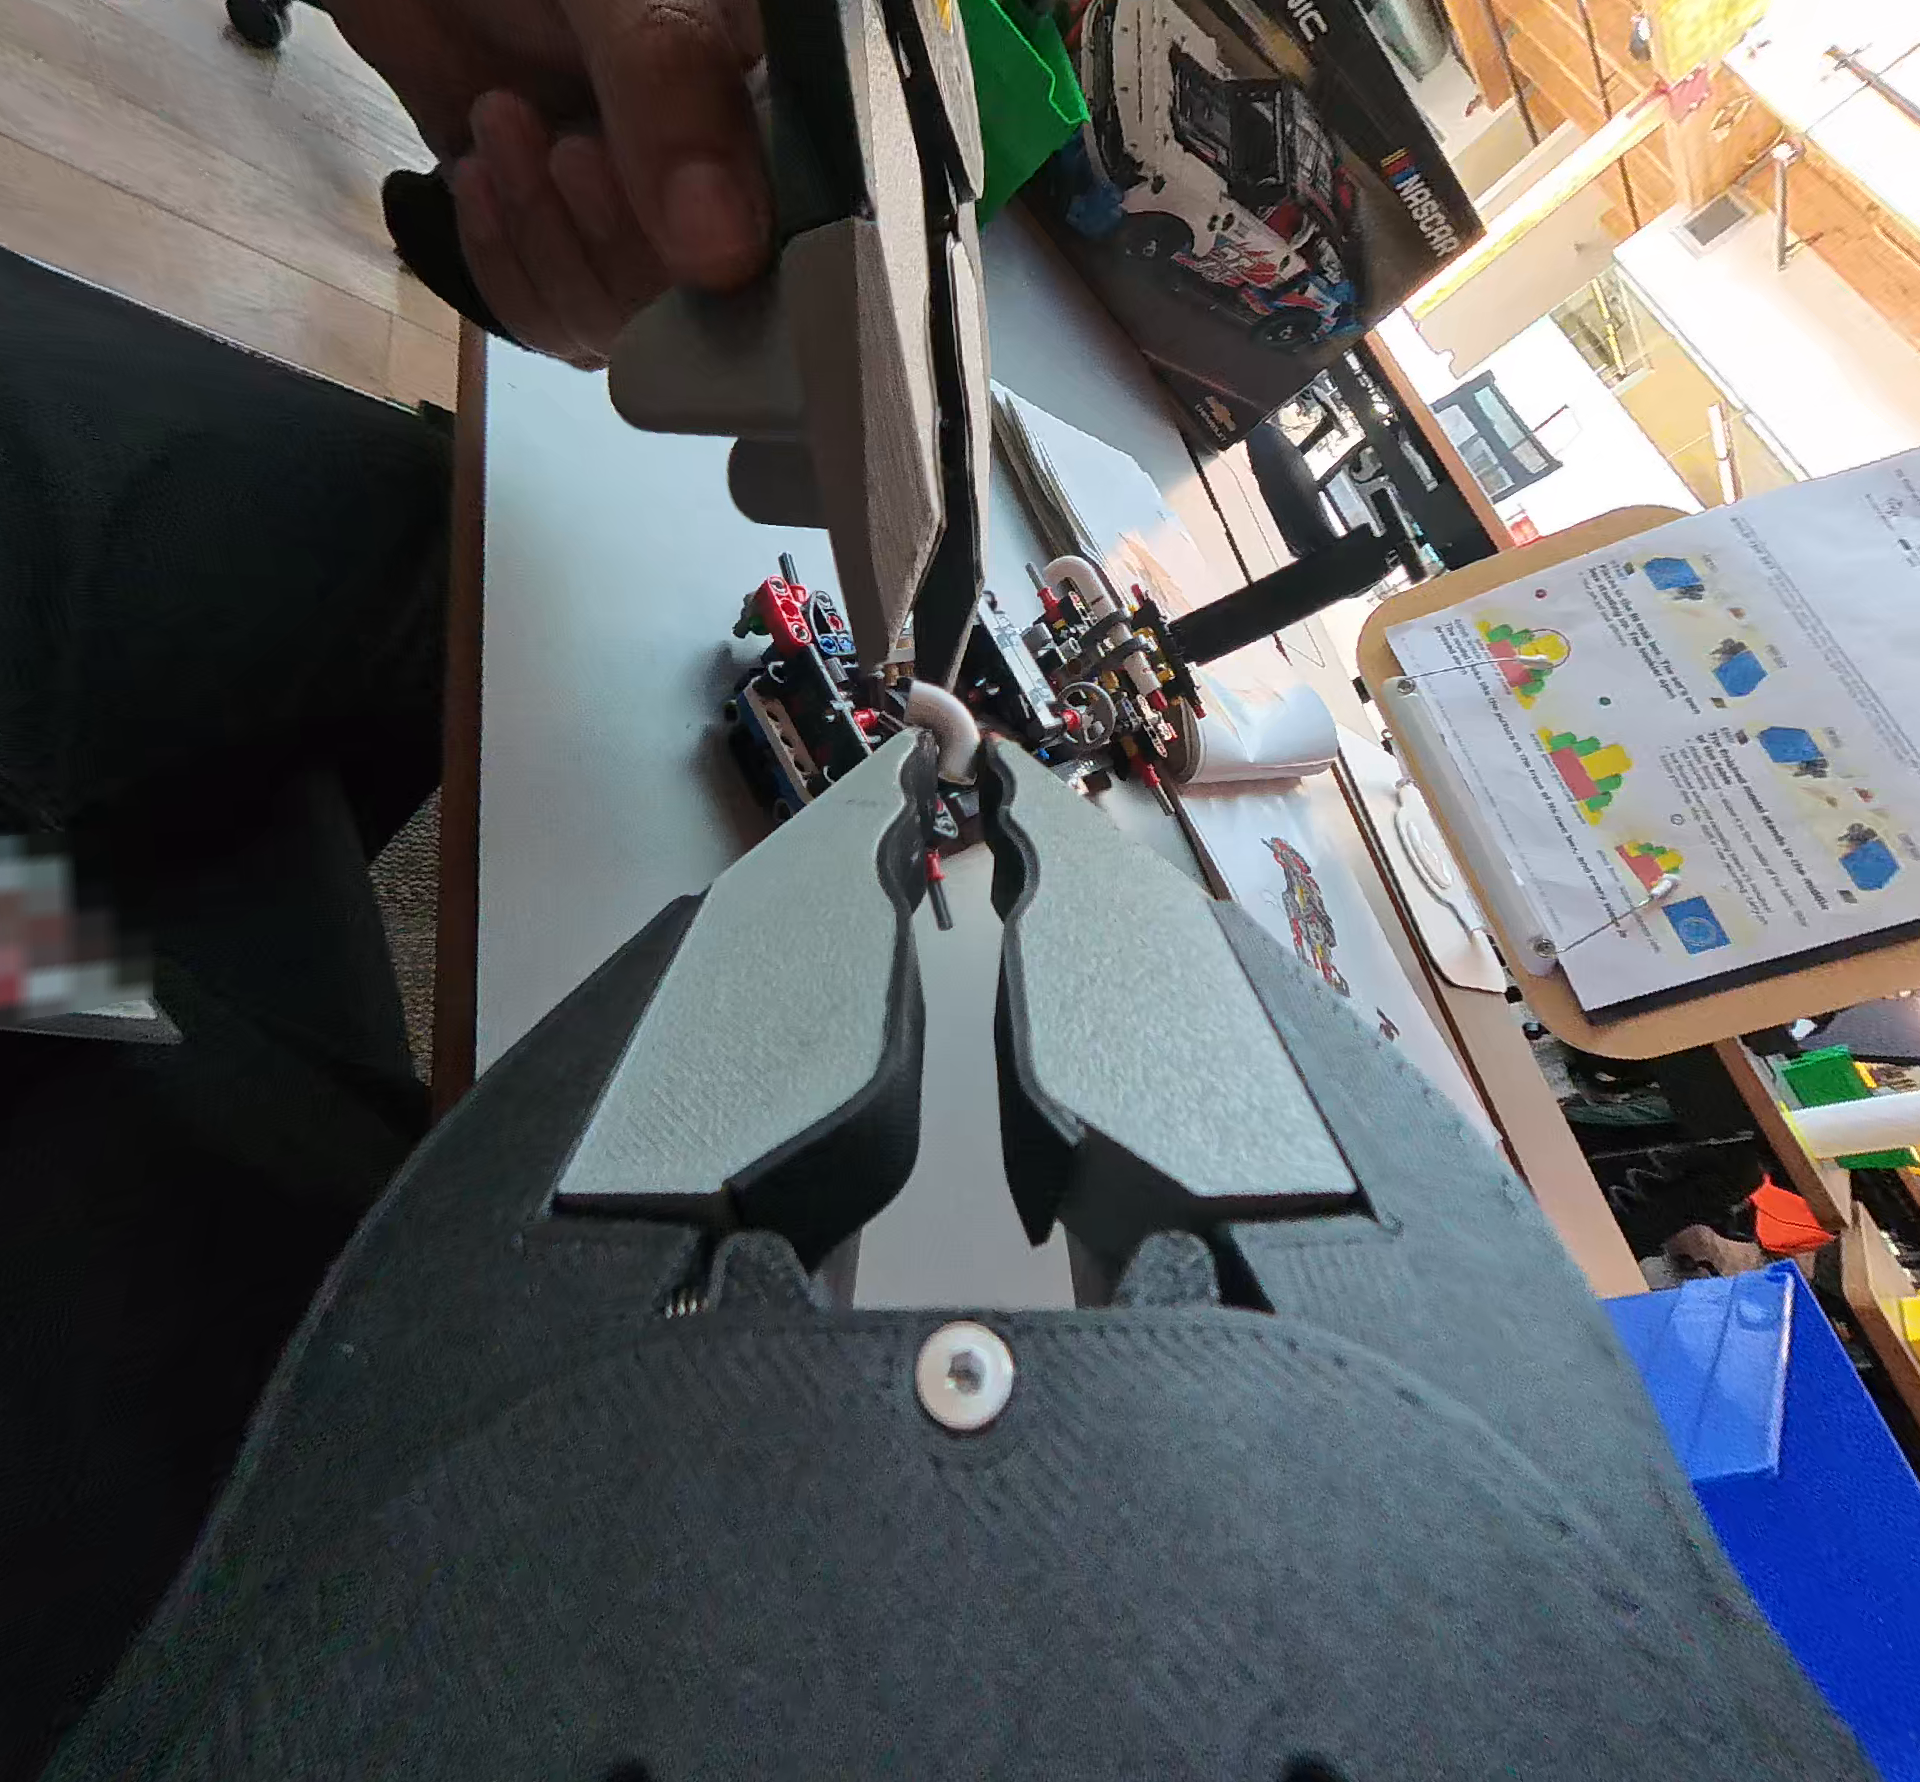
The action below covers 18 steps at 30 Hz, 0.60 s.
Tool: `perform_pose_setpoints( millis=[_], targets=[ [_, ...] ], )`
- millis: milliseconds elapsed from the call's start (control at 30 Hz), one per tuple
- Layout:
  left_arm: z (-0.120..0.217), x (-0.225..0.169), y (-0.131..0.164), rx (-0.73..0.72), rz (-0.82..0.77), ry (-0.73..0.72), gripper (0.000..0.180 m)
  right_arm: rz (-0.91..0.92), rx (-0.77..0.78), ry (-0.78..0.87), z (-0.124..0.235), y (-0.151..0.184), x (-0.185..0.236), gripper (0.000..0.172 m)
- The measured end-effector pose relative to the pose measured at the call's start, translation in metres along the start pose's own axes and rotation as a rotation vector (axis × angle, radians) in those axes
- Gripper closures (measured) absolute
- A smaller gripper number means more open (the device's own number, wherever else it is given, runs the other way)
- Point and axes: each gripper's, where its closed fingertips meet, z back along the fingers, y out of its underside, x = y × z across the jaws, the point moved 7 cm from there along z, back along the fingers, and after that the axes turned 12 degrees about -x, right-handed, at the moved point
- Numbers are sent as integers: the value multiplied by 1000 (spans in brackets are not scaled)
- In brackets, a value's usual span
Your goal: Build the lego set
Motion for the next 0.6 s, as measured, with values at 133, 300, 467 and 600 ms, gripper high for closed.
perform_pose_setpoints(
  millis=[133, 300, 467, 600],
  targets=[
    [1, -2, 0, -7, 24, 23, 158, 23, -12, 15, -2, -3, 1, 167],
    [1, -3, 1, -1, 23, 38, 165, 57, -13, 27, -5, -6, 5, 167],
    [3, -3, 1, -7, 7, 34, 174, 76, -20, 39, -8, -10, 7, 167],
    [5, -4, -1, -21, 22, 39, 174, 88, -22, 51, -9, -12, 7, 167]
  ],
)
